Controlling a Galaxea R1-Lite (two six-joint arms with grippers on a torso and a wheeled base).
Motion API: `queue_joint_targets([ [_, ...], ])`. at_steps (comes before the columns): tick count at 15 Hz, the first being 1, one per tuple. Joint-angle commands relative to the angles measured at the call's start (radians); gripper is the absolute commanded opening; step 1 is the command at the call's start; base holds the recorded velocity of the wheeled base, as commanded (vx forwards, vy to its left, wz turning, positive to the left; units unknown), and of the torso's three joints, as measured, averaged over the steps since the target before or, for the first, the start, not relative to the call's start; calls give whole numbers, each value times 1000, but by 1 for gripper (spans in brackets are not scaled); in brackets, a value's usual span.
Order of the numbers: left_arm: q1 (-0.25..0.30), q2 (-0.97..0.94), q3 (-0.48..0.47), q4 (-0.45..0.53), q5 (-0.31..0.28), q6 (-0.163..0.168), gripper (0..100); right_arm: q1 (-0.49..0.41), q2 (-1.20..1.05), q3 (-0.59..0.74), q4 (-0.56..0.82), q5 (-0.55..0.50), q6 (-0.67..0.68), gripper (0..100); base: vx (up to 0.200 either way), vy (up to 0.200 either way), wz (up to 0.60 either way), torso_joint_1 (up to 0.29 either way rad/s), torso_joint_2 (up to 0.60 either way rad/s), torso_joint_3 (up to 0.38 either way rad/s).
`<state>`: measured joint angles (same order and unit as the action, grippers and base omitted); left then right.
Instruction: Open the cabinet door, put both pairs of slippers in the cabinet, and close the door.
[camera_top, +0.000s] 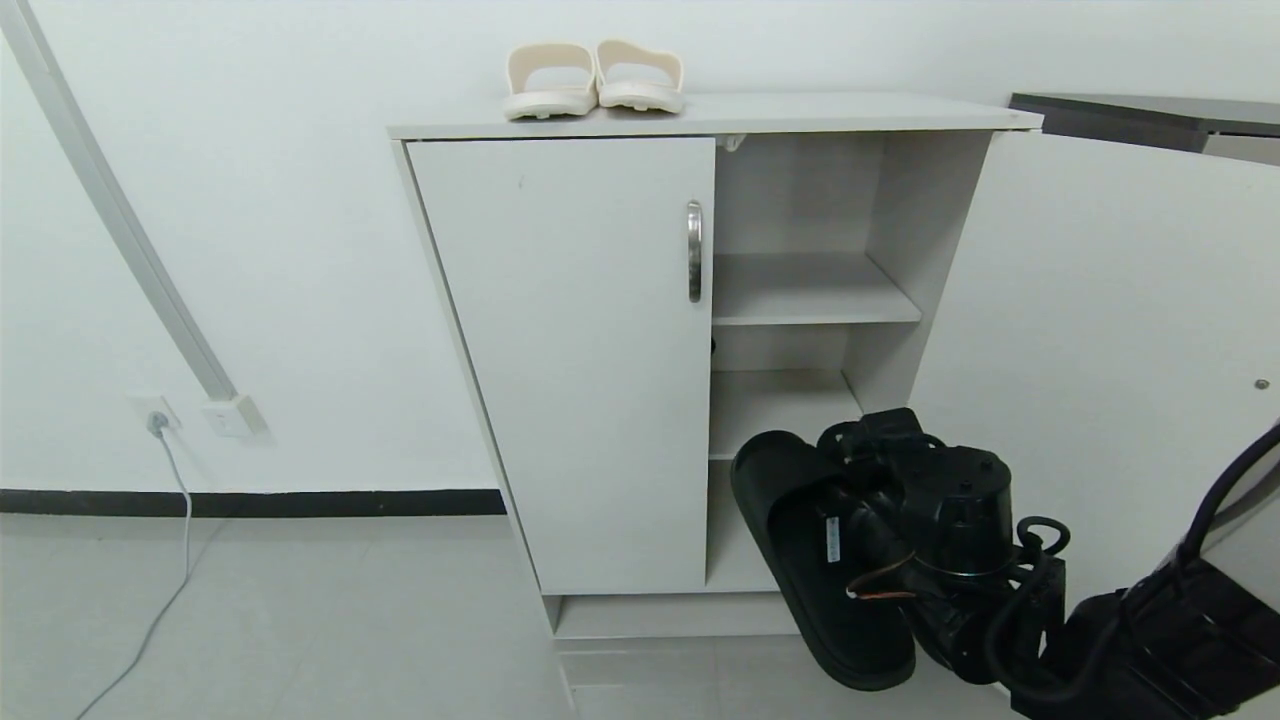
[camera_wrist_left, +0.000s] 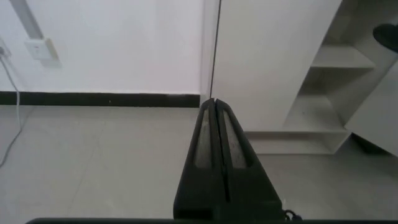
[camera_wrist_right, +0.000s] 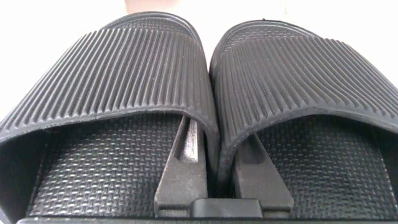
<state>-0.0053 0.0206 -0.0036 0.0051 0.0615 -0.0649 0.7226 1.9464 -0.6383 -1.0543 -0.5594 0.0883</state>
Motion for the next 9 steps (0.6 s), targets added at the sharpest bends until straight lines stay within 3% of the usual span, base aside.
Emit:
queue_joint_targets([
  [1, 8, -21, 1, -2, -38, -18, 0, 5, 13, -15, -1, -5, 2, 0, 0, 0, 0, 0, 0, 0],
  [2, 8, -21, 1, -2, -40, -39, 0, 5, 39, -46, -1, -17, 10, 0, 0, 0, 0, 0, 0, 0],
  [3, 8, -21, 1, -2, -38, -38, 0, 5, 51, -58, -1, -33, 13, 0, 0, 0, 0, 0, 0, 0],
  [4, 8, -21, 1, -2, -40, -36, 0, 0, 111, -135, -1, -128, 37, 0, 0, 0, 0, 0, 0, 0],
  [6, 7, -21, 1, -2, -40, -35, 0, -2, 166, -215, 0, -220, 53, 0, 0, 0, 0, 0, 0, 0],
  [9, 8, -21, 1, -2, -40, -33, 0, 9, 171, -231, 0, -235, 53, 0, 0, -200, 0, 1, 2, 4],
])
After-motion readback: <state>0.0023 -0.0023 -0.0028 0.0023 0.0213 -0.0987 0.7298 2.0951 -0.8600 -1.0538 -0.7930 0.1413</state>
